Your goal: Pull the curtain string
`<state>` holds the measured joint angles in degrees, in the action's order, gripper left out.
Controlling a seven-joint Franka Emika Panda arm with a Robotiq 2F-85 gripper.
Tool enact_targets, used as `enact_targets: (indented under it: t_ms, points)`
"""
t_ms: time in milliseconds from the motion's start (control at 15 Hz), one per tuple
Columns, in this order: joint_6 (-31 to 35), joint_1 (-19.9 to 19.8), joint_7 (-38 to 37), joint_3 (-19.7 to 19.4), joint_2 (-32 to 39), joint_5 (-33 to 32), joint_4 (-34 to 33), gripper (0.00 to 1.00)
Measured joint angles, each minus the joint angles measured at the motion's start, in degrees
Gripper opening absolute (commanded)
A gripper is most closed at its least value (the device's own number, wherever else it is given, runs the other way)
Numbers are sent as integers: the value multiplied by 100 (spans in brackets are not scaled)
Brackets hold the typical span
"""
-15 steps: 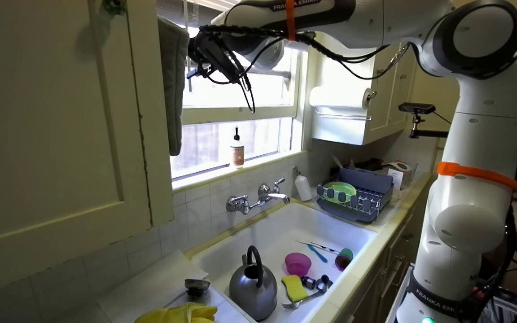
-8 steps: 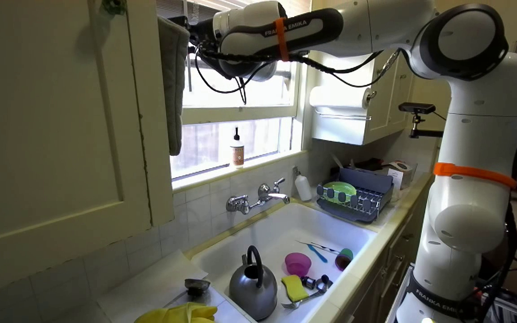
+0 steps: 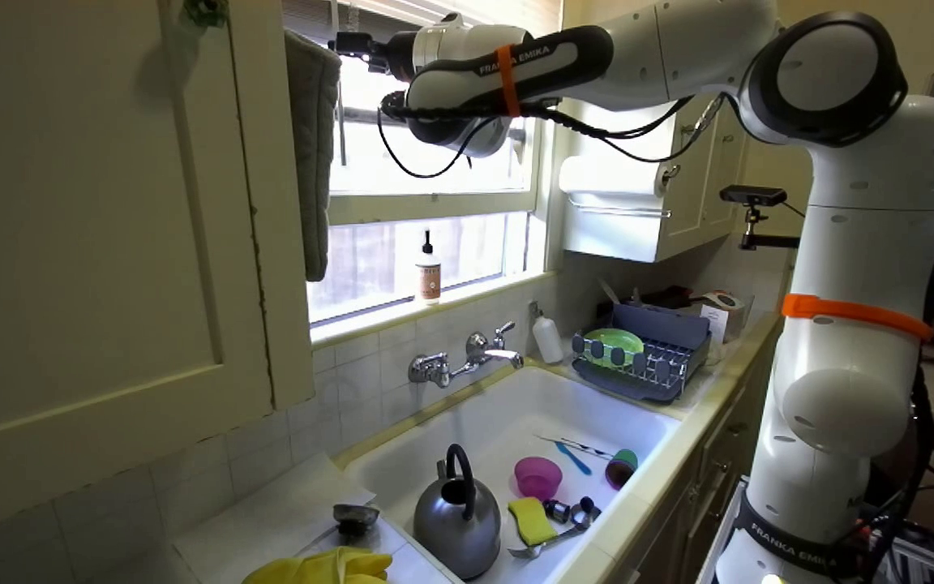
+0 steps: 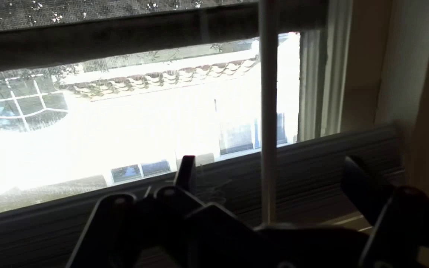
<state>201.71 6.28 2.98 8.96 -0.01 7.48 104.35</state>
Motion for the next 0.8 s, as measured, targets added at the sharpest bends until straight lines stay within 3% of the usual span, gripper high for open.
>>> enact_targets:
  t_ms: [333,400,467,800]
  points:
    - [42,116,515,178,123,489,45,100]
    - [59,153,561,209,160,561,51,94]
    - [78,186,613,233,197,634,52,74]
    - [313,306,946,269,333,1025,51,35]
